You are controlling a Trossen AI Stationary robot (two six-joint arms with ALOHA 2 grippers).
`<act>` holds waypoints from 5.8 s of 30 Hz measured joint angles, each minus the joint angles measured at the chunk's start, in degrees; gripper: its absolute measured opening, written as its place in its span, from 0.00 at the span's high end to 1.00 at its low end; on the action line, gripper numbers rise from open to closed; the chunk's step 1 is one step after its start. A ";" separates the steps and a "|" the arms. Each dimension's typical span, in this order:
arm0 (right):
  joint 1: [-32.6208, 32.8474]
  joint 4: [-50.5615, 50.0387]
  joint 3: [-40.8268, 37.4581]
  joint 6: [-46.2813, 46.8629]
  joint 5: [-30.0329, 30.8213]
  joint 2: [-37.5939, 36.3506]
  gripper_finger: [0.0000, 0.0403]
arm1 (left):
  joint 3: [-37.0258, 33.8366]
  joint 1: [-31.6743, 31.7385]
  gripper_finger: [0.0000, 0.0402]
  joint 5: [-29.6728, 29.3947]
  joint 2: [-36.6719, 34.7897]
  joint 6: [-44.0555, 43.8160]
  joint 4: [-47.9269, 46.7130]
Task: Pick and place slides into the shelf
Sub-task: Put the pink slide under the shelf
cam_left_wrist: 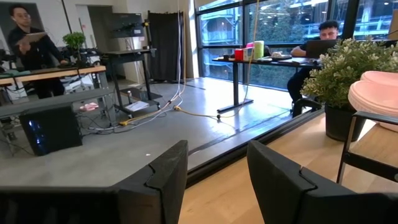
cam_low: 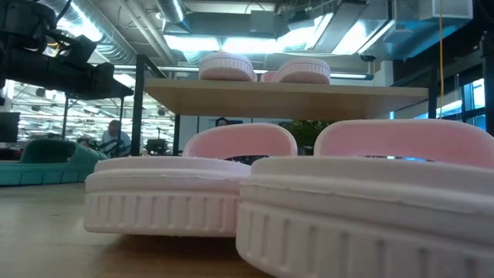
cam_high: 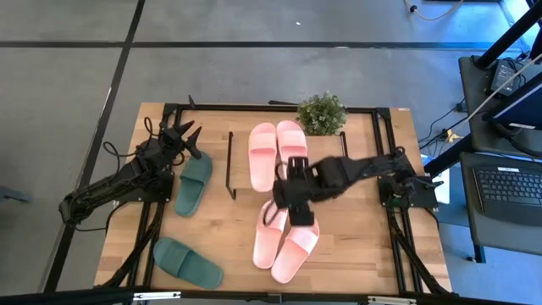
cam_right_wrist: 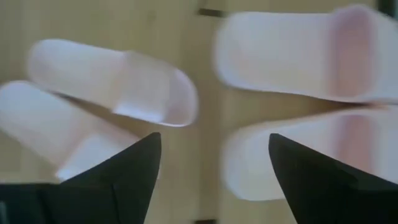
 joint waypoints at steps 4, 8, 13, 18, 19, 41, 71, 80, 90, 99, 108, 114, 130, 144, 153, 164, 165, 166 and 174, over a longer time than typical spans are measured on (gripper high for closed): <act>4.08 0.43 -0.04 5.51 0.50 0.03 0.26 | 0.01 0.00 0.60 0.00 -0.02 -0.33 0.00; 7.98 0.69 -0.04 14.19 2.42 0.36 0.26 | 0.00 0.01 0.60 0.00 -0.01 -2.95 0.01; 12.35 1.02 -0.04 21.86 4.02 1.33 0.26 | 0.00 0.02 0.60 0.00 0.00 -2.93 0.00; 15.41 1.82 -0.04 25.36 4.07 3.69 0.26 | 0.00 0.00 0.60 0.00 -0.01 -2.94 0.00; 15.73 2.05 -0.04 26.16 4.11 4.44 0.26 | 0.00 0.00 0.60 0.00 0.00 -2.93 0.02; 17.95 -0.36 -0.07 56.08 -0.53 22.01 0.26 | 0.01 0.00 0.60 -0.04 0.00 -0.96 0.36; 16.27 -1.81 -0.07 54.57 -1.12 26.72 0.70 | 0.00 0.00 0.60 -0.04 -0.02 -0.94 0.44; 16.62 -1.64 0.00 53.04 -1.34 26.72 0.97 | 0.00 0.00 0.60 -0.04 0.00 -0.94 0.41; 19.47 -1.59 -0.07 54.91 0.55 23.53 0.99 | 0.01 0.02 0.60 -0.06 -0.01 -0.93 0.39; 23.42 -1.85 -0.12 49.05 7.61 21.15 1.00 | 0.01 0.01 0.60 -0.05 -0.01 -0.93 0.38; 23.68 -1.80 -8.28 39.12 5.42 21.45 1.00 | 0.00 0.01 0.60 -0.07 -0.01 -0.94 0.37; 24.26 -1.59 -11.49 39.31 5.76 20.94 1.00 | 0.02 0.01 0.60 -0.05 -0.02 -0.94 0.37; 24.29 -1.82 -32.31 40.18 12.42 9.38 1.00 | 0.01 0.00 0.60 -0.06 -0.01 -0.98 -0.04; 24.01 -1.69 -42.74 42.38 21.56 8.89 1.00 | 0.02 0.02 0.60 -0.07 0.00 -0.96 -0.04; 23.88 -1.73 -46.02 44.47 24.45 8.86 0.98 | 0.02 0.01 0.60 -0.05 -0.01 -0.96 -0.02; 23.72 -1.74 -43.56 43.93 24.96 8.86 0.94 | 0.02 0.02 0.60 -0.07 -0.01 -0.94 -0.02; 23.72 -1.73 -43.54 43.91 24.98 8.86 0.94 | 0.02 0.00 0.60 -0.07 0.00 -0.94 -0.02; 23.72 -1.73 -43.54 43.89 24.96 8.86 0.93 | 0.01 0.00 0.60 -0.07 0.00 -0.94 -0.02; 23.72 -1.71 -43.54 44.00 24.94 8.86 0.89 | 0.00 0.00 0.60 -0.07 0.00 -0.94 -0.02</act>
